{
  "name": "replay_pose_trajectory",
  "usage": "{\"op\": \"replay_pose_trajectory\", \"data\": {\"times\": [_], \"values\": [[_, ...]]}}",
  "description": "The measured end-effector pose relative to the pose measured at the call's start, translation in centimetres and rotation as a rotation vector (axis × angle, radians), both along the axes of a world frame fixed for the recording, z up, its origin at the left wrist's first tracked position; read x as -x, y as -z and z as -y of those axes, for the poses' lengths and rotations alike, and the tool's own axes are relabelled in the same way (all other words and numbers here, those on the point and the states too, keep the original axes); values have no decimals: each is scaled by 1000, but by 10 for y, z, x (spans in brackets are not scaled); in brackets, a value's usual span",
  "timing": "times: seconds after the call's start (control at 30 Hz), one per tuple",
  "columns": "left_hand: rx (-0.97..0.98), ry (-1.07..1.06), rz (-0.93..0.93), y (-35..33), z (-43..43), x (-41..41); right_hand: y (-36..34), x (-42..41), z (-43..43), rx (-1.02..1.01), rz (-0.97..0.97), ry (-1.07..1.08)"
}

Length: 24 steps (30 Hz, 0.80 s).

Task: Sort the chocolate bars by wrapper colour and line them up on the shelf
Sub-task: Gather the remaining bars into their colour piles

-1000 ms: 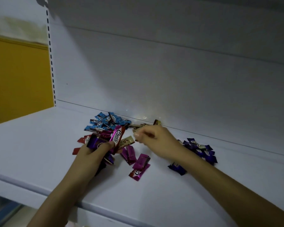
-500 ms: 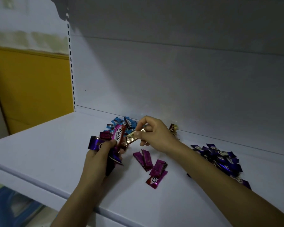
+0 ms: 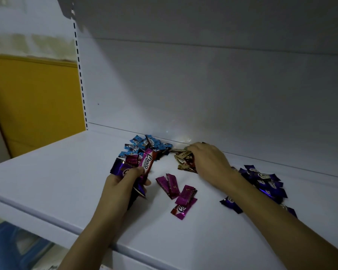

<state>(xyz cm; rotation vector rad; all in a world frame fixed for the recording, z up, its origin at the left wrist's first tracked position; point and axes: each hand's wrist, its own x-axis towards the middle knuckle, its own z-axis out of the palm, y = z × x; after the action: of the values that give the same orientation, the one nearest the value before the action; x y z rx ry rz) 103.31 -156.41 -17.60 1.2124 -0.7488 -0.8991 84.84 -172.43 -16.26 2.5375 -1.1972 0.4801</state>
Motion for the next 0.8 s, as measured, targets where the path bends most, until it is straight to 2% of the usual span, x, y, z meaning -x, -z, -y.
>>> {"op": "replay_pose_trajectory", "data": {"times": [0.1, 0.23, 0.3, 0.37, 0.4, 0.47, 0.5, 0.57, 0.67, 0.8], "values": [[11, 4, -3, 0, -1, 1, 5, 5, 2, -33, 39, -44], [19, 16, 4, -1, 0, 3, -3, 9, 0, -244, 202, -32], [23, 26, 7, 0, 0, 2, -9, 4, -5, -257, 259, -47], [22, 50, 19, 0, -1, 1, -20, -5, -13, -279, 394, -91], [22, 66, 29, 0, -1, 1, -28, -9, -19, -363, 495, -138], [26, 93, 49, 0, -1, 1, -46, -18, -35, -662, 649, -281], [30, 100, 56, 1, -1, 2, -52, -22, -42, -798, 660, -340], [34, 108, 82, 1, -1, 2, -54, -28, -56, -927, 615, -410], [44, 121, 73, 0, -1, 1, -51, -33, -61, -905, 668, -440], [90, 140, 68, 1, -1, -1, -52, -23, -44, -906, 728, -354]]}}
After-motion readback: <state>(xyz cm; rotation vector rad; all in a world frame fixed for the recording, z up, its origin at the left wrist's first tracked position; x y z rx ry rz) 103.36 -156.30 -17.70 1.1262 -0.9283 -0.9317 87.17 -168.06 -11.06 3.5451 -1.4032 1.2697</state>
